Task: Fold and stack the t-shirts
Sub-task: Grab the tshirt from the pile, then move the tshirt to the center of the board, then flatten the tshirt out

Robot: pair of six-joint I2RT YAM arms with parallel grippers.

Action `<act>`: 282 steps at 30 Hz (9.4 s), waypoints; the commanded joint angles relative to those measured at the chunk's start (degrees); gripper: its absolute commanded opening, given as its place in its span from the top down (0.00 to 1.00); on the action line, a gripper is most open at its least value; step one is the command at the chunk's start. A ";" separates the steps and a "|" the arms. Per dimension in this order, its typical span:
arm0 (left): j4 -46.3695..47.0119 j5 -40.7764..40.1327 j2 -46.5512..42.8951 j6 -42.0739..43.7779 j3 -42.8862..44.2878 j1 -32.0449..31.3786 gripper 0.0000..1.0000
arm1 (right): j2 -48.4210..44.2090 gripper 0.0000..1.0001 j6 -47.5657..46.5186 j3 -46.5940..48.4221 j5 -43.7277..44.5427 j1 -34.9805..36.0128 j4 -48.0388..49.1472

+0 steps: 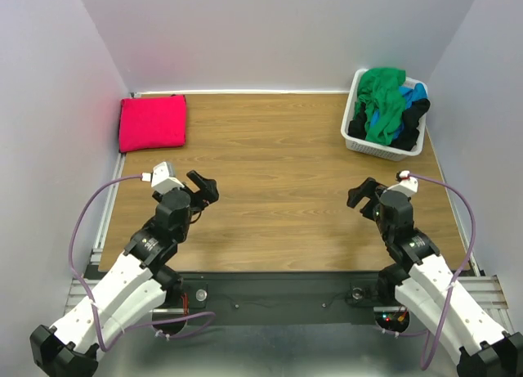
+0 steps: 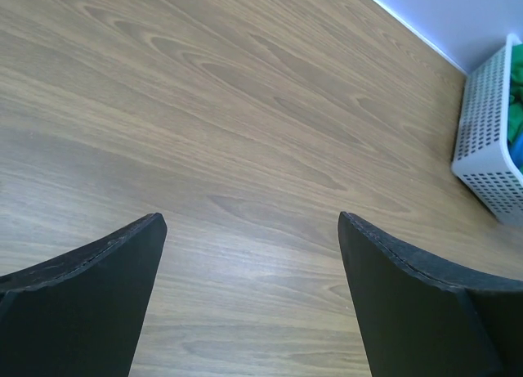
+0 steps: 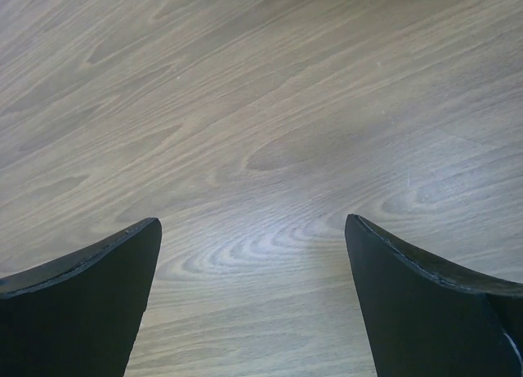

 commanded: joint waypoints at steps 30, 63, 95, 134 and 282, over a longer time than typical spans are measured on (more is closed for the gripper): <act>3.72 -2.54 3.28 3.38 1.28 -0.28 0.01 | 61.14 0.00 -9.64 64.73 10.19 -11.36 -9.05; 1.35 -8.26 4.86 1.09 1.98 -0.28 0.01 | 74.87 1.00 -20.45 79.59 17.66 -16.29 -12.74; 2.14 -8.44 3.98 0.65 0.66 -0.28 0.01 | 65.99 1.00 -10.35 121.96 -27.01 -16.29 7.09; -1.19 -7.47 3.98 -3.56 5.92 -0.28 0.01 | 65.81 1.00 2.84 114.05 -54.15 1.11 14.51; -3.04 2.90 25.08 -2.43 10.51 20.37 1.00 | 30.74 0.34 12.33 6.21 -11.43 -0.21 2.45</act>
